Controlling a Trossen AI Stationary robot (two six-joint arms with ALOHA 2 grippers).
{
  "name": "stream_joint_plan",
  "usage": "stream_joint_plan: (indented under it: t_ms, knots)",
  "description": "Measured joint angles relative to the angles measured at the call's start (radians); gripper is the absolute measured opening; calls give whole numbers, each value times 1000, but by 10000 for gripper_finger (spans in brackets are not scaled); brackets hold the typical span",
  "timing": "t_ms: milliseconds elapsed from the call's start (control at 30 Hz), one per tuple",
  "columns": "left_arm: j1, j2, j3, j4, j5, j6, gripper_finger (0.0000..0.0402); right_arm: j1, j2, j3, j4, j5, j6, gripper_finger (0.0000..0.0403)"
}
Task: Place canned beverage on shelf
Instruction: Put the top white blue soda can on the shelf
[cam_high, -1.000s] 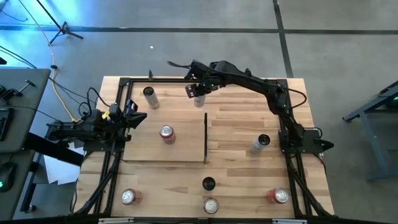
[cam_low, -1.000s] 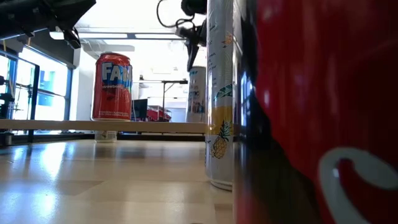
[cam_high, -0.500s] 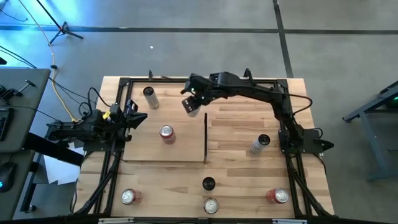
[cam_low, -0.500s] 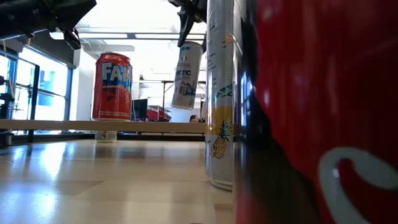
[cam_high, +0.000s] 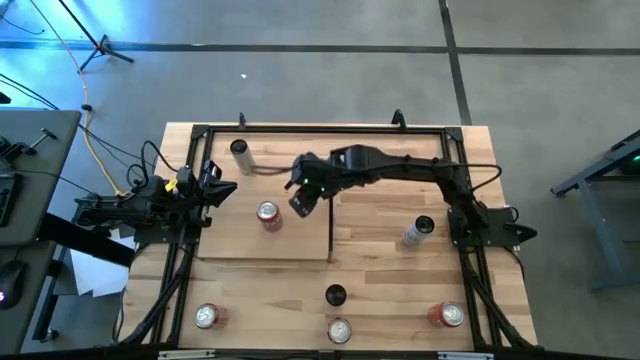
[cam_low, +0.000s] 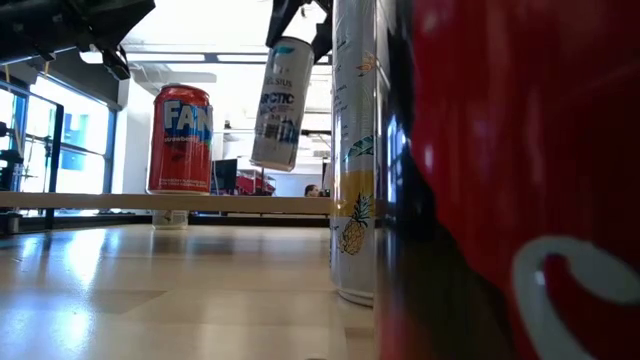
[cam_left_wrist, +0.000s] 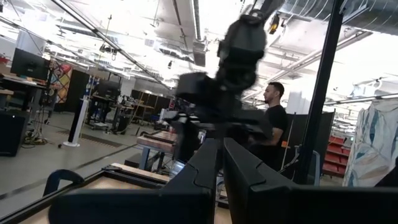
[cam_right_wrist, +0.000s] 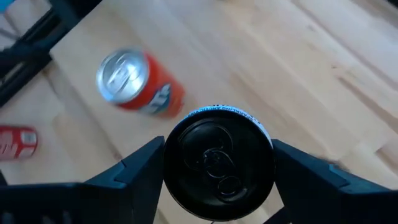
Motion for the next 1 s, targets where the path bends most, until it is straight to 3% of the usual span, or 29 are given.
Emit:
stream_joint_plan:
  t_ms: [1000]
  knots:
    - [0,0,0,0,0,0,7,14,76,2,-43,34,8,258]
